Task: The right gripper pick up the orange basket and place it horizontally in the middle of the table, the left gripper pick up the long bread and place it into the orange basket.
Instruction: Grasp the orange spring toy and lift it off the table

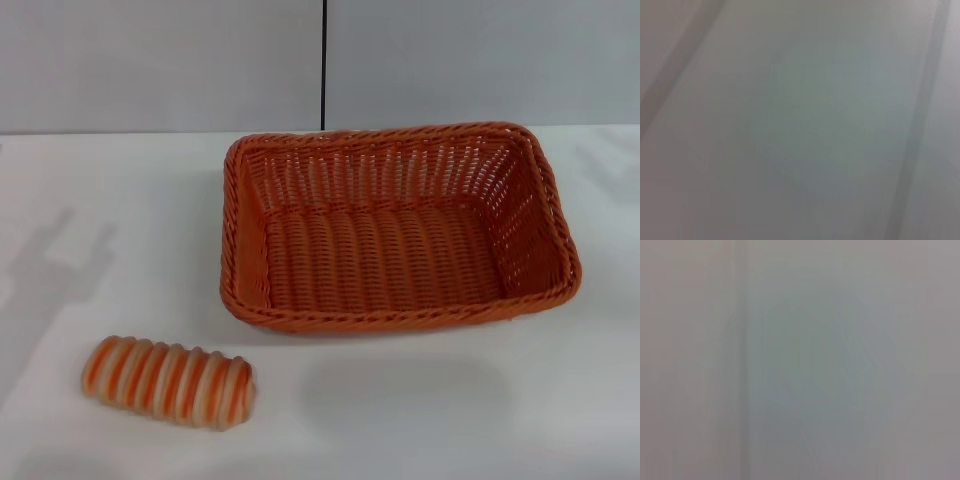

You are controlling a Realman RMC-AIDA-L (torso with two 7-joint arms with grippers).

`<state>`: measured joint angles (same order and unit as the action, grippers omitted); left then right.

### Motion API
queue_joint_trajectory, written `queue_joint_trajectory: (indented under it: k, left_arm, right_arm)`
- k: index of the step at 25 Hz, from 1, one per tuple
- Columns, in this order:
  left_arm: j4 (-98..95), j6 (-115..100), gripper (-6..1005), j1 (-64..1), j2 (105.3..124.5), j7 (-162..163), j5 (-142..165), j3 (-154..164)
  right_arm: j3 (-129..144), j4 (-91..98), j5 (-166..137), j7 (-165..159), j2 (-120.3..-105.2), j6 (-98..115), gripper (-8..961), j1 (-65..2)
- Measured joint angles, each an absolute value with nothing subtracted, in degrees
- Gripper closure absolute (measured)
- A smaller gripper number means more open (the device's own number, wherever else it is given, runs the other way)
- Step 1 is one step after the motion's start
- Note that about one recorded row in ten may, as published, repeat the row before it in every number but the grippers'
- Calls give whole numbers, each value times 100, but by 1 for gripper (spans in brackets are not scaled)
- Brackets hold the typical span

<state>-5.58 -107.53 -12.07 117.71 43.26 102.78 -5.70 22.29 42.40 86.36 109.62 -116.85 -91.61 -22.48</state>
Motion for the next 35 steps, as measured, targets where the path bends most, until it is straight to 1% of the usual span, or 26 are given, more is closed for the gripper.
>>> queue_joint_trajectory:
  k: [2, 4, 5, 7, 9, 10, 15, 20, 26, 35]
  left_arm:
    - [-1108, -10773, 332, -1380, 11730, 4866, 10278, 45]
    - [-1658, -10779, 329, -1529, 11674, 5433, 10278, 724]
    - [-1870, -10783, 327, -1579, 11637, 5660, 10279, 1039]
    - [-2293, -10792, 324, -1646, 11538, 6174, 10280, 1664]
    - [-2601, -10810, 320, -1652, 11445, 6534, 10280, 2061]
    - [-2857, -10880, 318, -1613, 11359, 6859, 10282, 2333]
    - [-3150, -11043, 310, -1460, 11271, 7294, 10444, 2444]
    - [-3311, -10952, 301, -1338, 11269, 7476, 11108, 2447]
    - [-3308, -10410, 185, -1327, 11354, 7271, 11830, 2436]
    - [-3272, -9868, 186, -1223, 11384, 7102, 12065, 2439]
  right_arm:
    - [2015, 3845, 8986, 11085, -11698, -9144, 472, -1985]
    - [1772, 3461, 9236, 11158, -11677, -9175, 472, -1738]
    - [1570, 3216, 9363, 11223, -11660, -9196, 472, -1560]
    - [1442, 3118, 9393, 11241, -11657, -9198, 472, -1464]
    - [1202, 2998, 9404, 11251, -11656, -9198, 472, -1341]
    - [902, 2892, 9406, 11253, -11670, -9196, 472, -1238]
    - [306, 2681, 9409, 11233, -11689, -9319, 472, -1027]
    - [-259, 2421, 9413, 11237, -11693, -9343, 472, -990]
    - [-583, 2206, 9414, 11288, -11699, -9333, 472, -1057]
    - [-642, 2111, 9422, 11289, -11738, -9325, 472, -1069]
